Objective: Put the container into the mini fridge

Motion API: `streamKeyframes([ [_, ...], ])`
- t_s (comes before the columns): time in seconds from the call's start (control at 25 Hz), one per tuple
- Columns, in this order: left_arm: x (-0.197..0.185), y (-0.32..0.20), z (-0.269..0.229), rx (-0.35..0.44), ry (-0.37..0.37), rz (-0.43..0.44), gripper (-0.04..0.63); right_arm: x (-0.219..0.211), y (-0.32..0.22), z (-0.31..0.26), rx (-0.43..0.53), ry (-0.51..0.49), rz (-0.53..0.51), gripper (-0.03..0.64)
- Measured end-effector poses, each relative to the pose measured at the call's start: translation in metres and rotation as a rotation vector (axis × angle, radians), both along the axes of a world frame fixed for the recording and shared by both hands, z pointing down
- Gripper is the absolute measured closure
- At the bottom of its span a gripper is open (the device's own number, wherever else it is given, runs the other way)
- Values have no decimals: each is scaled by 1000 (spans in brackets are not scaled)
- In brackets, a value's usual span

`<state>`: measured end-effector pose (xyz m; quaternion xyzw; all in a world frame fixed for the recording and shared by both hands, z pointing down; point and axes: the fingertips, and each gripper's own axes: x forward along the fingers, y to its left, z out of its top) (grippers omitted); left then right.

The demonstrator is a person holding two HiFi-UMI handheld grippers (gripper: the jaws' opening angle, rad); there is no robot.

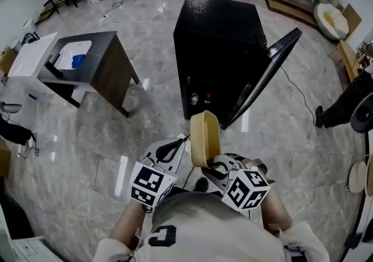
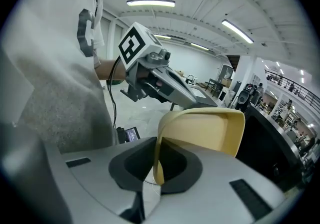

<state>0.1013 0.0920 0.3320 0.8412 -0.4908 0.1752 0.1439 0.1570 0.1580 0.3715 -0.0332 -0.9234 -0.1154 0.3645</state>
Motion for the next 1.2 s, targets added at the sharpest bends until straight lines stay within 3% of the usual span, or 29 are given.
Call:
streamKeyframes([
  [0.24,23,-33,-16,17,-32,50,538,18,-36,-7,90,101,-43,584],
  [0.48,13,-61,-9,37,-6,71,538,11,-68,4,128,206,-81,584],
  [1.08,-97,-150,10,39,39,186,538,-87,-151,28,97,377,-9,584],
  [1.2,-111,-164,20,27,8,241,538,-105,-165,34,91,401,28,584],
])
